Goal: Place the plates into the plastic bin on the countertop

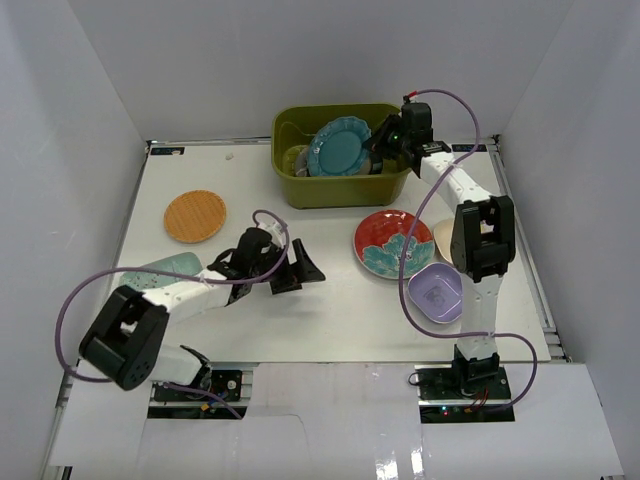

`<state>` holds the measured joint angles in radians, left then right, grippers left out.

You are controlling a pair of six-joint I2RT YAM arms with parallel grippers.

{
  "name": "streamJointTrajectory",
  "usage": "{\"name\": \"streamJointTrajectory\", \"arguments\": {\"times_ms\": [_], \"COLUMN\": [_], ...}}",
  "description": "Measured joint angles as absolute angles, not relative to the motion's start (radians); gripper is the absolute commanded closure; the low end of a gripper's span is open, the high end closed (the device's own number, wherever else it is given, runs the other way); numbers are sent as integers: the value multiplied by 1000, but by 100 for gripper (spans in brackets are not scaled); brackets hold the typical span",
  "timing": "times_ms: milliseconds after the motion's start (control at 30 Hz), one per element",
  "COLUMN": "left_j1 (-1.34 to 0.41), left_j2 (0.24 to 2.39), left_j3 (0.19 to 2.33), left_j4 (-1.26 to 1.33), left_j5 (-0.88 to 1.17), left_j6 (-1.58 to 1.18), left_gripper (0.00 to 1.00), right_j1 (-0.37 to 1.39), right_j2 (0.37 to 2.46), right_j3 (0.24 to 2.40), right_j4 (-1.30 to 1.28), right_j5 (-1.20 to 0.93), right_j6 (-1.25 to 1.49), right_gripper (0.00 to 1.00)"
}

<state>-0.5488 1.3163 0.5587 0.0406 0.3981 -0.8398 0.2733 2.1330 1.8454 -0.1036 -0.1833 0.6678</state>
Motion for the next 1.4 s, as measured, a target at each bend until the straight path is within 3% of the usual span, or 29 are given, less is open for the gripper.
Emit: {"name": "streamJointTrajectory", "arguments": {"times_ms": [233,667,833,933,1200,1267,1400], "left_j1": [-635,-706,-712,-713,-714,-714,-714], "left_j2": [1547,1854,1918,1959,2043,2057,2080], "left_j3": [686,906,943,969,1017,1025,1034], "left_j4": [167,316,386,430,489,497,522], "left_j5": [336,262,246,241,211,198,179], "left_j6": [-889,-959,-980,-995,-1029,-1035,-1058], "left_gripper": [6,11,19,25,53,56,93], "right_j1": [273,273,272,272,273,276,292], "right_j2": [2157,2155,2101,2025,1757,1690,1556], "right_j3": [1846,1847,1796,1729,1480,1410,1235], "right_j4": [-101,-112,-115,-110,-2,36,123], "right_j5": [-203,-143,-126,-134,-210,-231,-269], "right_j6": [649,553,514,510,525,540,573], "right_gripper": [69,11,9,2,7,6,6]}}
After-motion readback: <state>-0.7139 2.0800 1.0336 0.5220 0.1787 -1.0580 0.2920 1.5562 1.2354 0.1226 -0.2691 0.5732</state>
